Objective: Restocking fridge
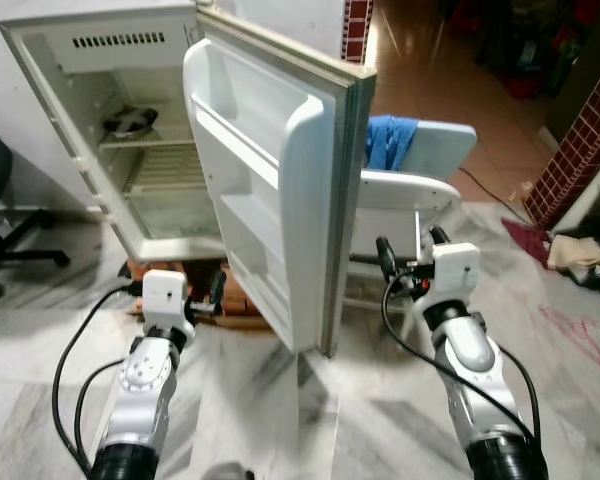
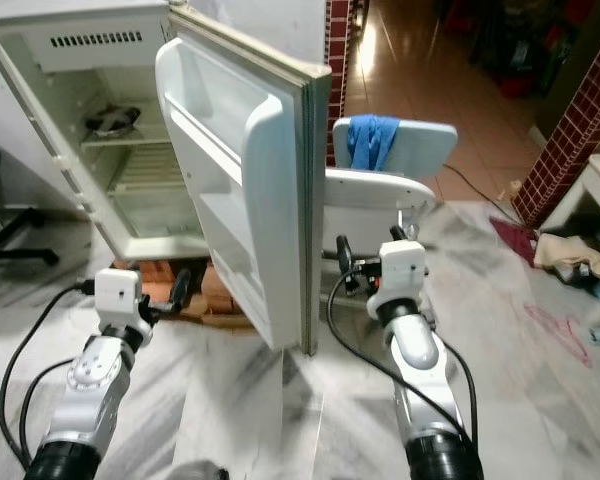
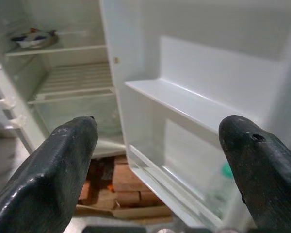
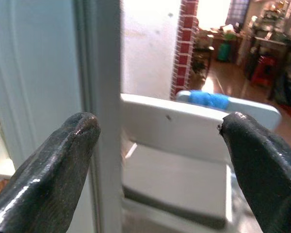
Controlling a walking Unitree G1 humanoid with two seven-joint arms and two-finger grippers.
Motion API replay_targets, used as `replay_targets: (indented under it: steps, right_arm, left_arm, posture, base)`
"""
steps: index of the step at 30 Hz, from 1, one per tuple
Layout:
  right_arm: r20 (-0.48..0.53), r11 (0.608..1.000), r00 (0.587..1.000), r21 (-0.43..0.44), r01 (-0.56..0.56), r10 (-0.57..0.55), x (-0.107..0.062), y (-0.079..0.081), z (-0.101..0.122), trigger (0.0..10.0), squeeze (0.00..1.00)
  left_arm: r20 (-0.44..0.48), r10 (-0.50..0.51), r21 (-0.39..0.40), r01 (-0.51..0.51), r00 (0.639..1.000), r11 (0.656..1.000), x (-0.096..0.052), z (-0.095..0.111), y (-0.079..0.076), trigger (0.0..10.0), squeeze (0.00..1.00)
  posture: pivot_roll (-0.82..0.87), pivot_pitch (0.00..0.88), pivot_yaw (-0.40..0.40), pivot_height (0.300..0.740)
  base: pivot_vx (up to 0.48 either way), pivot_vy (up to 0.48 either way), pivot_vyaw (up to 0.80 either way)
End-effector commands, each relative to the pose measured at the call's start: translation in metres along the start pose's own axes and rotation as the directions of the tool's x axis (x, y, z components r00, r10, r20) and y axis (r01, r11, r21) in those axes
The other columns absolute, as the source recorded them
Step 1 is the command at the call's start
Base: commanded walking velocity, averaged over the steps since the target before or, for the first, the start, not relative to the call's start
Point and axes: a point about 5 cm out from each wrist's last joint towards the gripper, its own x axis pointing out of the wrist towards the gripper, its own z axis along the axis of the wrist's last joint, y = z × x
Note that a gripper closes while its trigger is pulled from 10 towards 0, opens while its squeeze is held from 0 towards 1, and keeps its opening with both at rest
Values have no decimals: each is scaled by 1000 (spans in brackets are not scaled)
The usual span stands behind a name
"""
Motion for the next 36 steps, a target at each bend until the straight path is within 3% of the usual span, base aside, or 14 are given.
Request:
replay_targets:
  steps: [1,9,14,21,24,30,33,34,35,36]
  right_arm:
    - [9,999,999,19,-36,35,6,10,6,10000,0]
    - [35,999,998,-4,-50,50,14,6,13,10000,0]
    - [34,1000,999,0,-18,18,27,5,18,10000,0]
    - [57,997,997,50,-60,57,47,9,30,10000,0]
    - [65,988,995,128,-85,77,63,15,39,10000,0]
    - [84,967,988,208,-144,129,75,30,49,10000,0]
    - [127,902,954,310,-300,273,72,51,56,10000,0]
    - [181,813,899,384,-437,398,63,66,64,10000,0]
    - [181,813,899,384,-437,398,63,66,64,10000,0]
    - [263,664,802,455,-593,536,47,82,74,10000,0]
  left_arm:
    - [-10,41,-10,-41,999,999,-2,0,11,10000,0]
    - [-110,114,-115,-126,987,985,-17,-18,24,10000,0]
    - [-134,122,-114,-137,983,984,-29,-24,28,10000,0]
    - [-178,108,-141,-134,978,981,-39,-33,25,10000,0]
    - [-182,106,-146,-134,978,980,-39,-34,24,10000,0]
    - [-186,98,-145,-126,978,981,-38,-33,23,10000,0]
    - [-187,96,-145,-124,978,982,-38,-33,22,10000,0]
    - [-188,96,-144,-124,978,982,-38,-33,22,10000,0]
    - [-188,96,-144,-124,978,982,-38,-33,22,10000,0]
    - [-188,95,-142,-123,978,982,-39,-33,22,10000,0]
  posture:
    - [-70,0,25,740]
    - [-55,0,14,740]
    - [-39,0,9,740]
    - [-35,0,6,740]
    - [-32,0,2,740]
    - [-28,0,-4,740]
    - [-24,0,-6,740]
    - [-24,0,-6,740]
    - [-24,0,-6,740]
    - [-24,0,-6,740]
  base:
    - [0,0,0]
    - [0,0,338]
    - [0,0,680]
    - [0,0,0]
    - [0,0,0]
    - [0,0,0]
    - [0,0,0]
    - [0,0,0]
    - [0,0,0]
    - [0,0,0]
